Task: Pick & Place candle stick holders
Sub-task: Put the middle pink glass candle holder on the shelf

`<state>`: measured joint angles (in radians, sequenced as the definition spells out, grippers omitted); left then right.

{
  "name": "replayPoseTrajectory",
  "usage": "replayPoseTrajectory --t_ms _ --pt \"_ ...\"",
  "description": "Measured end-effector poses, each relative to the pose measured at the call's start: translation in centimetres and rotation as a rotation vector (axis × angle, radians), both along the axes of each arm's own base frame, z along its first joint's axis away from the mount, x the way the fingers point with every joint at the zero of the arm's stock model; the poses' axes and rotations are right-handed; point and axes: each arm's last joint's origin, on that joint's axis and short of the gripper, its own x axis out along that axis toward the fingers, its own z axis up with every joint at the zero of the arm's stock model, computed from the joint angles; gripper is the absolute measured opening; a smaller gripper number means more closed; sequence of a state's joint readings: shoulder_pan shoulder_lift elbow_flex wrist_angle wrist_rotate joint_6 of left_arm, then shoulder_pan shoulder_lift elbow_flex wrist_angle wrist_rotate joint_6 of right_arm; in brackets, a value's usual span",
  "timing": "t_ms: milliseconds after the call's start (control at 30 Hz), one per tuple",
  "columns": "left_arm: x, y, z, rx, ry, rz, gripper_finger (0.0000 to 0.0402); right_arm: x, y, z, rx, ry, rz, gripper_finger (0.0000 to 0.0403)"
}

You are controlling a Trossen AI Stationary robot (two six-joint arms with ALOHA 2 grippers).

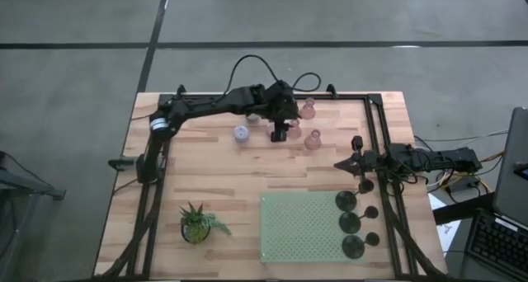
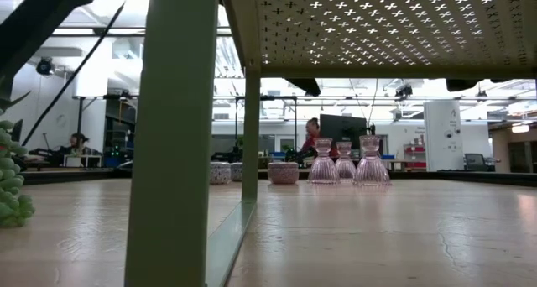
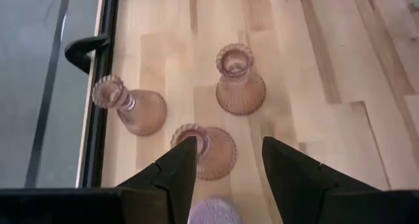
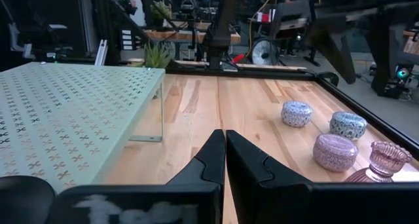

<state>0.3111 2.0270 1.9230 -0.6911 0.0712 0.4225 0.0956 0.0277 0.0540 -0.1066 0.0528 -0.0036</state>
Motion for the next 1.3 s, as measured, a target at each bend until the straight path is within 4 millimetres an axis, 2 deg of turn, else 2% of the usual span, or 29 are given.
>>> replayPoseTrajectory --t_ms 400,767,1000,1167,1300 --pt "1.3 0.2 -2.7 -0.037 0.045 -0.006 0.0177 0.0 0.0 0.0 0.0 0.001 0.0 0.0008" --pt "2.2 -0.2 -3.6 -0.043 0.032 -0.007 0.0178 0.0 0.0 0.0 0.0 0.002 0.0 0.0008" --pt "3.0 0.1 -6.1 -0.021 0.084 0.073 0.0219 0.0 0.0 0.0 0.0 0.001 0.0 0.0008" --pt "3.1 0.2 -6.1 0.02 0.085 0.117 0.0245 0.0 0.0 0.0 0.0 0.002 0.0 0.0008" --pt "3.2 0.3 -5.9 0.025 0.064 0.116 0.0249 0.0 0.0 0.0 0.0 0.002 0.0 0.0008"
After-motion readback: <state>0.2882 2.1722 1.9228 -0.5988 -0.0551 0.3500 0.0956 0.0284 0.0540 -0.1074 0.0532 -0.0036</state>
